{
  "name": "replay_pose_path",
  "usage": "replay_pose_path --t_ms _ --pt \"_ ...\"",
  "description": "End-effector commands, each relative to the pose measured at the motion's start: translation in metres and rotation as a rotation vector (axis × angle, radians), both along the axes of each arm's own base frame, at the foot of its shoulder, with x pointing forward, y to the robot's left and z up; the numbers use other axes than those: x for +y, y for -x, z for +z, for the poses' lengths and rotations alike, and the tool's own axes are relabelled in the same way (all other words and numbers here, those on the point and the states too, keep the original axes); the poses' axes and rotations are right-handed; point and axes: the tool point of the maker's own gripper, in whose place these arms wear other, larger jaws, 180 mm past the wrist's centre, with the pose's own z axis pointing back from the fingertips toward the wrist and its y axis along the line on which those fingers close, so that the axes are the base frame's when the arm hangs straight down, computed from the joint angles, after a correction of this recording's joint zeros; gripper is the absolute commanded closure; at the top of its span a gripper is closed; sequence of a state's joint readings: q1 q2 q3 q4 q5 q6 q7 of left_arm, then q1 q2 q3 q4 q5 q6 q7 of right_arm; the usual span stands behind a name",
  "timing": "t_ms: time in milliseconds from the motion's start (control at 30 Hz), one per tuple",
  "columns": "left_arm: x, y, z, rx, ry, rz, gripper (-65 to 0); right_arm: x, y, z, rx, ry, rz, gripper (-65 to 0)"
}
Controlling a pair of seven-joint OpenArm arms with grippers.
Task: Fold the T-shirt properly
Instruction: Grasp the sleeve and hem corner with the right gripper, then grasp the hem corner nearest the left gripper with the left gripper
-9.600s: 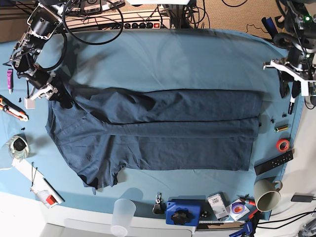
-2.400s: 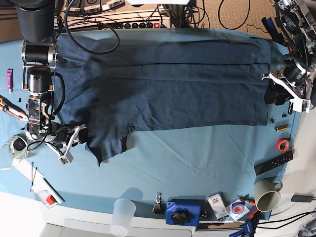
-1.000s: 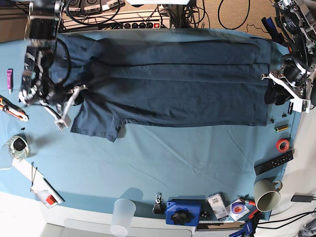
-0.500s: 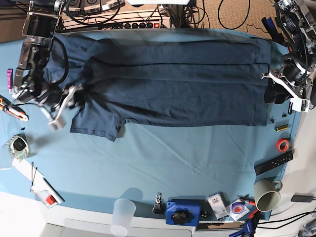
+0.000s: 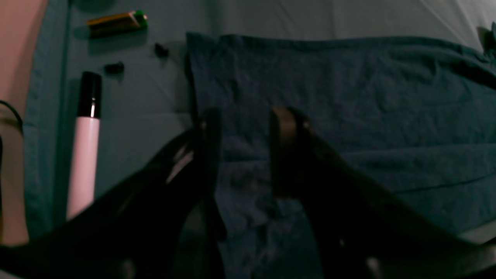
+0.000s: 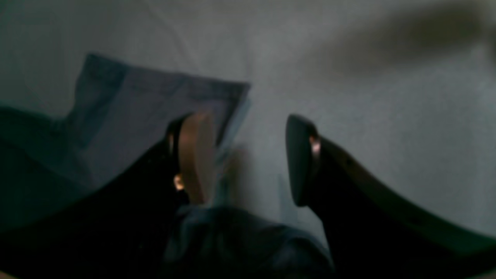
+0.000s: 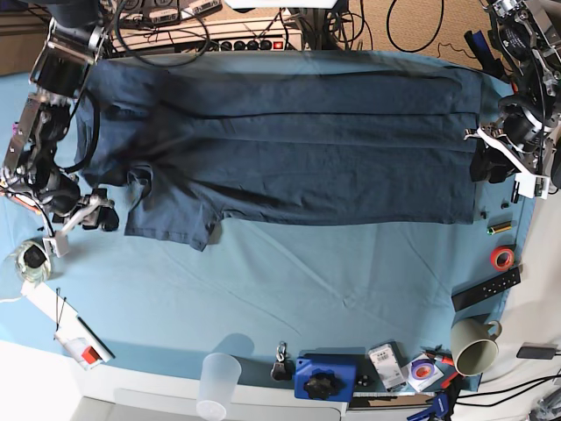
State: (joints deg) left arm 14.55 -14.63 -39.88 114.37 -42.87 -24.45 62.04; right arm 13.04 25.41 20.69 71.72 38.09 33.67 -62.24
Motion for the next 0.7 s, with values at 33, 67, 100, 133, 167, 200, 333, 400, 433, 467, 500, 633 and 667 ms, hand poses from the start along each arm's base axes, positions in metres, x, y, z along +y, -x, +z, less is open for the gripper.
replay_pose_path --t_ms 33,67,100,133,167,200,333,400,433,467,500,633,667 --pt "0.002 -0.005 0.011 -0.044 -0.008 -0.004 -22.1 -0.006 -0.016 0.014 -0.041 -0.040 -0.021 -29.7" --pt "0.002 -0.005 0.012 -0.045 -0.007 -0.004 -22.1 -0.004 -0.018 0.011 -0.029 -0.075 -0.026 -29.7" --pt "0.002 -0.005 0.012 -0.045 -0.007 -0.004 -22.1 -0.001 -0.019 0.008 -0.019 -0.114 -0.024 -29.6" --pt "0.002 -0.005 0.012 -0.046 -0.007 -0.004 -22.1 0.003 -0.020 0.005 -0.012 -0.149 -0.013 -29.6" --pt "0.002 -0.006 0.012 -0.050 -0.007 -0.003 -22.1 0.005 -0.020 0.001 -0.004 -0.176 -0.004 -29.6" --pt "0.002 -0.006 0.013 -0.052 -0.007 -0.003 -22.1 0.006 -0.020 -0.003 0.008 -0.200 -0.005 -29.6" --pt "0.002 -0.006 0.013 -0.052 -0.006 -0.003 -22.1 0.009 -0.014 -0.024 0.062 -0.263 -0.025 -29.6" --pt "0.002 -0.007 0.013 -0.056 -0.006 -0.002 -22.1 0.015 -0.010 -0.032 0.089 -0.280 -0.014 -29.6" --pt "0.002 -0.007 0.014 -0.061 -0.006 -0.001 -22.1 0.022 -0.007 -0.037 0.106 -0.286 0.011 -29.6" --pt "0.002 -0.007 0.014 -0.061 -0.006 -0.001 -22.1 0.029 -0.005 -0.039 0.116 -0.292 0.032 -29.6" --pt "0.002 -0.007 0.014 -0.063 -0.005 -0.001 -22.1 0.036 -0.006 -0.041 0.116 -0.303 0.038 -29.6" --pt "0.002 -0.008 0.015 -0.067 -0.005 0.000 -22.1 0.055 -0.015 -0.043 0.079 -0.346 0.038 -29.6" --pt "0.002 -0.008 0.015 -0.067 -0.006 0.000 -22.1 0.058 -0.016 -0.044 0.075 -0.354 0.036 -29.6"
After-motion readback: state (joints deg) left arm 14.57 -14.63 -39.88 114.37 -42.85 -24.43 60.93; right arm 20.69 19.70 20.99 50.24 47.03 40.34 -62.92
